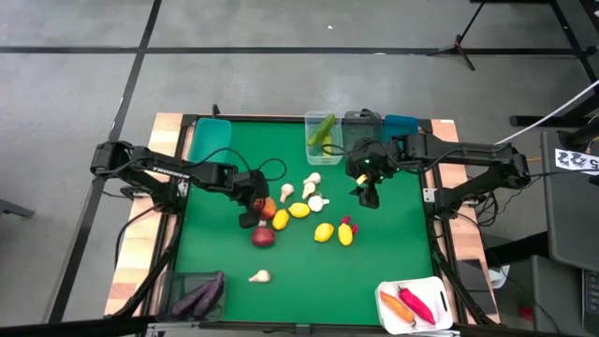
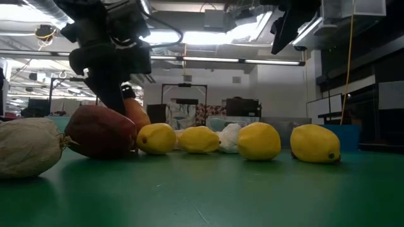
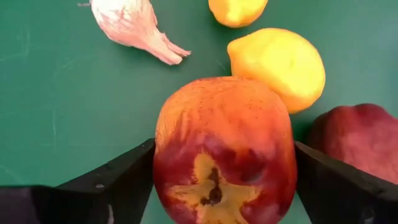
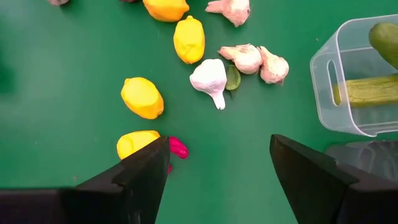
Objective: Sort produce into baskets
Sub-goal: Put the red apple into the green bin
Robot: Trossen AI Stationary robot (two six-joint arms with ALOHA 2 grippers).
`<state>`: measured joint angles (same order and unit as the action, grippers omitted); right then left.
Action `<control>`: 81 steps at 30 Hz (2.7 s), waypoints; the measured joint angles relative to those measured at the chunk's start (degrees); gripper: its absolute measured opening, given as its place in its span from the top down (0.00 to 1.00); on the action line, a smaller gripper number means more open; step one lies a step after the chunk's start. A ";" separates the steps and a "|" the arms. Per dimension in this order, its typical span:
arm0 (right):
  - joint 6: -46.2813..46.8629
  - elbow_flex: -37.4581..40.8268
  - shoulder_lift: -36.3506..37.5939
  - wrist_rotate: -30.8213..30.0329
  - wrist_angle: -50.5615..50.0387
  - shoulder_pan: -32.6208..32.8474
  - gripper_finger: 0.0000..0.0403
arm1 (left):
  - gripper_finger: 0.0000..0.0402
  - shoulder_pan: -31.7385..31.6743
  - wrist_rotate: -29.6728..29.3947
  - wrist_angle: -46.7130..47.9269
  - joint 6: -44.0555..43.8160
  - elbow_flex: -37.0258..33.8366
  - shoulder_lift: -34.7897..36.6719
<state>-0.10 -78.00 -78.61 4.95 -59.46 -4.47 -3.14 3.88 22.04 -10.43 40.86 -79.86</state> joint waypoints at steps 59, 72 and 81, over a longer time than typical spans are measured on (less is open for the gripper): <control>2.89 0.00 0.00 0.11 -0.50 0.00 0.31 | 0.06 -39.22 -39.82 16.18 -18.41 -5.84 20.07; 2.89 0.00 0.00 1.39 0.00 0.00 0.31 | 0.05 -34.45 -33.24 17.43 -16.21 -3.03 21.01; 2.86 0.00 0.00 3.47 -0.22 0.00 0.31 | 0.10 -15.48 -1.33 10.09 -13.89 0.92 23.62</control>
<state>2.76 -78.00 -78.61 8.42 -59.68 -4.47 -18.61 2.55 32.13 -24.32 41.78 -56.24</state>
